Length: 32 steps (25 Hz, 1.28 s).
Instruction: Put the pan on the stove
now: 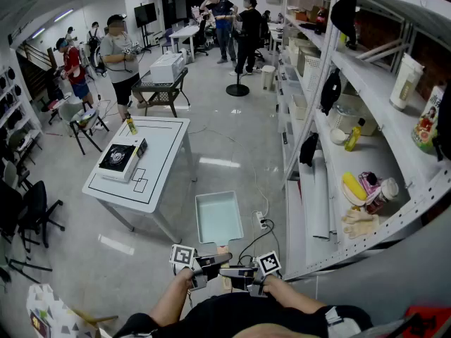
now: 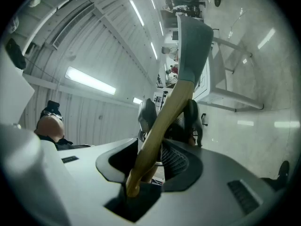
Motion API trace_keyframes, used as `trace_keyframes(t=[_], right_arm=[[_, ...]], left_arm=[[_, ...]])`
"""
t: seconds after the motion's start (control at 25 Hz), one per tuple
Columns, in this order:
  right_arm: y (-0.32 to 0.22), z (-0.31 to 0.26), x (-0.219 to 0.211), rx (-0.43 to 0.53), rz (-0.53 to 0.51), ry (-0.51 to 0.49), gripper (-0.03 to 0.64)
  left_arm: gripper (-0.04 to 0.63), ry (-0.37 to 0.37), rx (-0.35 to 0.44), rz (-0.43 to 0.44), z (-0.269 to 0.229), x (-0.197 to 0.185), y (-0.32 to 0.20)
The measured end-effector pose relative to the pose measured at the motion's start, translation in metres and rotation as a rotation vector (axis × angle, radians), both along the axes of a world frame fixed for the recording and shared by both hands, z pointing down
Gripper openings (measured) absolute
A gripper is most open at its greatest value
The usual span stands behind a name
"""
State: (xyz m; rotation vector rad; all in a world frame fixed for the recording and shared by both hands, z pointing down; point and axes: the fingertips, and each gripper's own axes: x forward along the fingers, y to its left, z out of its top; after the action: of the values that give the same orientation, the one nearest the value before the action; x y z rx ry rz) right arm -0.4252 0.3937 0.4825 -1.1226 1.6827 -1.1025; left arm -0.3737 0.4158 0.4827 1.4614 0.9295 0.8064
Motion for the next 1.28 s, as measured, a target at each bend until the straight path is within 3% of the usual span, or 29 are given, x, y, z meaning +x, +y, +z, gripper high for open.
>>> trace_keyframes(t=[0.16, 0.6, 0.84, 1.28], right_arm=[[-0.01, -0.008, -0.008, 0.02, 0.002, -0.008, 0.156], [-0.013, -0.012, -0.028, 0.035, -0.01, 0.017, 0.162], [-0.007, -0.014, -0.024, 0.06, 0.01, -0.055, 0.172], [0.013, -0.012, -0.014, 0.06, -0.043, -0.032, 0.161]], left_arm=[[0.189, 0.036, 0.003, -0.01, -0.006, -0.006, -0.011], [0.19, 0.038, -0.005, -0.02, -0.007, -0.026, -0.013], [0.193, 0.041, -0.022, -0.046, -0.011, -0.024, -0.011], [0.193, 0.053, 0.022, -0.074, -0.009, -0.014, 0.007]])
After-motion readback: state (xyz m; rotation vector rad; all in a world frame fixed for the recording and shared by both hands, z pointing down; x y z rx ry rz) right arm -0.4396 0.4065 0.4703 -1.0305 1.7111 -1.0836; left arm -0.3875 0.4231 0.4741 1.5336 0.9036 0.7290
